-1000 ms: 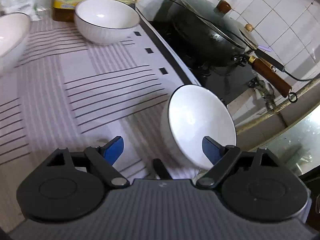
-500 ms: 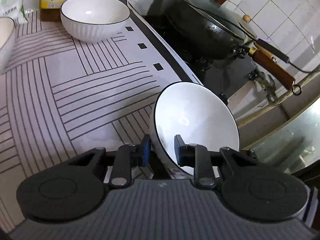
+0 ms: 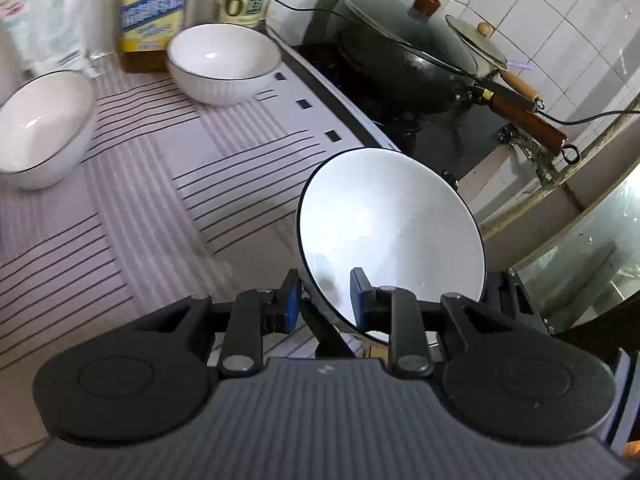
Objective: Organize plates and bowls
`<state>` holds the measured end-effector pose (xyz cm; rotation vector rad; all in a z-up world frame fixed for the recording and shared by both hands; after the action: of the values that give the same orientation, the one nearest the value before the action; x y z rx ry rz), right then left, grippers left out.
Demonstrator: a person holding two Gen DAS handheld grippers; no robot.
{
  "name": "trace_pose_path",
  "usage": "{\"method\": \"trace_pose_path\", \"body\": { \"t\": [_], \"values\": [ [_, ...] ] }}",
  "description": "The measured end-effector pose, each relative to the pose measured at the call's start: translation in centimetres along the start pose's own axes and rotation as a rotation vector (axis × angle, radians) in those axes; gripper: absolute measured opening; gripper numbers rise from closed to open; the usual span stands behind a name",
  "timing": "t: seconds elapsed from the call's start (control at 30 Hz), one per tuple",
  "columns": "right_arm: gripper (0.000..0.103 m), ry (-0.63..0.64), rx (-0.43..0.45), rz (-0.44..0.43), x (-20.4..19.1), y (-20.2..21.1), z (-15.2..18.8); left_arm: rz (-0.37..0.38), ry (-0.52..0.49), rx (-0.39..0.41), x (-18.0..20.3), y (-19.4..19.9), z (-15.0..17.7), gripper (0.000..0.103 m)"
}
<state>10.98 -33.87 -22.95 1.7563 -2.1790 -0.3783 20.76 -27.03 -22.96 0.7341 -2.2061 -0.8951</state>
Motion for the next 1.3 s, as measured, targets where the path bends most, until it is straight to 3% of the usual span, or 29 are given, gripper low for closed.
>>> {"method": "trace_pose_path", "body": {
  "t": [0.13,0.37,0.67,0.9,1.13,1.3],
  "values": [
    [0.098,0.022,0.008,-0.054,-1.9,0.2,-1.2,-0.025,0.029,0.009,-1.7,2.4,0.2,0.024],
    [0.098,0.042,0.019,-0.193,-5.8,-0.5,-2.1,-0.135,0.065,0.024,-5.1,6.2,1.1,0.024],
    [0.098,0.103,-0.002,-0.324,-10.7,-1.8,-1.3,-0.22,0.13,0.007,-9.4,7.8,2.6,0.024],
    [0.098,0.138,-0.021,-0.35,-12.5,-3.5,-0.3,-0.244,0.158,0.007,-12.0,7.0,3.2,0.024],
    [0.098,0.148,-0.054,-0.334,-12.0,-4.8,0.3,-0.204,0.171,-0.01,-12.6,5.6,3.1,0.024],
    [0.097,0.05,-0.177,-0.36,-11.4,-6.6,0.8,-0.212,0.18,-0.019,-13.0,4.4,3.0,0.024]
  ]
}}
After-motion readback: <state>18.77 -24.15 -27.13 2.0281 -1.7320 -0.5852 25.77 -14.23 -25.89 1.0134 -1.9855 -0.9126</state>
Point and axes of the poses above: each gripper's, at about its wrist camera, not at the fingertips, and y roughly against the way its jaws point, x to its right, z to its underside, the point moved 4 cm from there along -y, roughly the way its jaws point, and after that the axes turned 4 degrees about x, right-handed, at the moved point
